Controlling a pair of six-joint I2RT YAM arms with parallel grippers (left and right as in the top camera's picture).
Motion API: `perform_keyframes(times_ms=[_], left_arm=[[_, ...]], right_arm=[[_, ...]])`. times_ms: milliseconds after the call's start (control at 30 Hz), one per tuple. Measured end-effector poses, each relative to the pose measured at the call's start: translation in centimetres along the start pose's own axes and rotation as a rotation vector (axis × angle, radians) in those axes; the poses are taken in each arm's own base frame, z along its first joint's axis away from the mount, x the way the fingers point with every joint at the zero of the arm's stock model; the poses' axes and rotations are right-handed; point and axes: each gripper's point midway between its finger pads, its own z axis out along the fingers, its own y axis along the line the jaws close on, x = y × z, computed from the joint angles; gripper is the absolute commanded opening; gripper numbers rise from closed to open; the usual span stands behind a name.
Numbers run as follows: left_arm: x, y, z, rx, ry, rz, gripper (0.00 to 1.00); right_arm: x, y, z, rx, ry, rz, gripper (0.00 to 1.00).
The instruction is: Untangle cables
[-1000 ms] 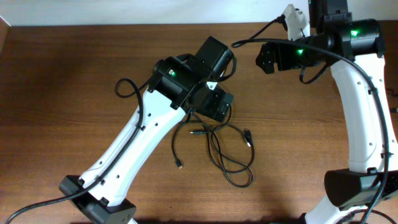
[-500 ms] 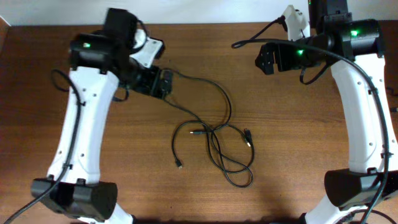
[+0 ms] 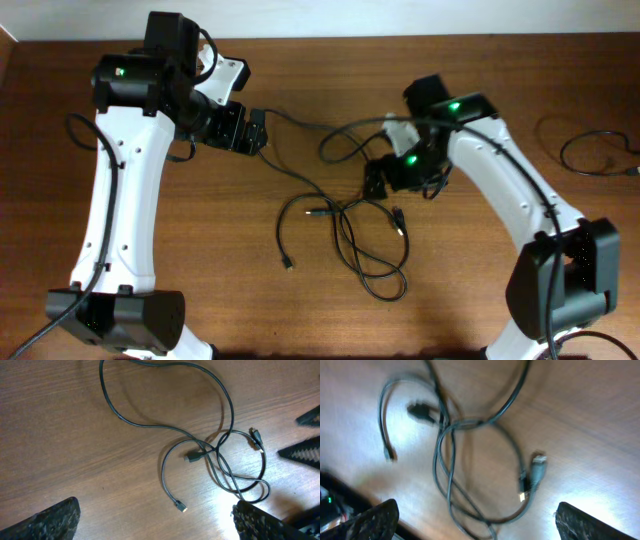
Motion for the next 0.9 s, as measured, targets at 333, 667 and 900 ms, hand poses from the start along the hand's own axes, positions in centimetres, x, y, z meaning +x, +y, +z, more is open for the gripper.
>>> perform_keyframes(times_ms=[333, 667, 900], left_arm=[[0.0, 0.0, 0.0, 0.0, 0.0, 0.0, 0.99], [0.0, 0.0, 0.0, 0.0, 0.0, 0.0, 0.99], [0.0, 0.0, 0.0, 0.0, 0.0, 0.0, 0.99]], right_arm=[[7.6, 3.8, 4.5, 0.103, 0.276, -0.134, 0.96], [11.4, 2.0, 8.2, 0.085, 0.359, -0.117, 0.87], [6.9, 4.9, 11.0, 0.052, 0.145, -0.337, 0.75]])
